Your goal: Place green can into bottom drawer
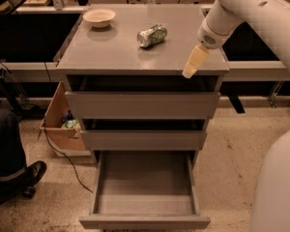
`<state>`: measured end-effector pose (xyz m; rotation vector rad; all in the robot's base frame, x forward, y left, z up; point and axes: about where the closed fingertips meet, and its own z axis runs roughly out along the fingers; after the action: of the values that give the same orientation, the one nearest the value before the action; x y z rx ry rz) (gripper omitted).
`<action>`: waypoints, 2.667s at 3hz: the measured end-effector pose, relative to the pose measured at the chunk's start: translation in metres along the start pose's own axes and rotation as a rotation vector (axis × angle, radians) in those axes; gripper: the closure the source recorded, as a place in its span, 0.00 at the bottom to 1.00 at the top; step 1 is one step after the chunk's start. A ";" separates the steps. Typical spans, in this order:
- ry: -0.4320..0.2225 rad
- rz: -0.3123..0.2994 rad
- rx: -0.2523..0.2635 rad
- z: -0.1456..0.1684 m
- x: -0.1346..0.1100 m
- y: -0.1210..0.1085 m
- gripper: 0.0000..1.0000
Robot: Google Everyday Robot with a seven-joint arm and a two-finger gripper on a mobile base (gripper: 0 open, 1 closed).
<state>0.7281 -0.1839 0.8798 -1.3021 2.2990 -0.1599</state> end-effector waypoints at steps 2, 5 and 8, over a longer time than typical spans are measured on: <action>-0.072 0.072 0.013 0.015 -0.019 -0.010 0.00; -0.407 0.363 -0.019 0.047 -0.114 -0.063 0.00; -0.522 0.483 -0.099 0.114 -0.195 -0.053 0.00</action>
Offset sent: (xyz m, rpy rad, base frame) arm 0.0624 0.0295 -0.0003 0.2322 -0.1218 -0.1242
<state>0.9057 -0.0354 0.8672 -0.6827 2.0949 0.4129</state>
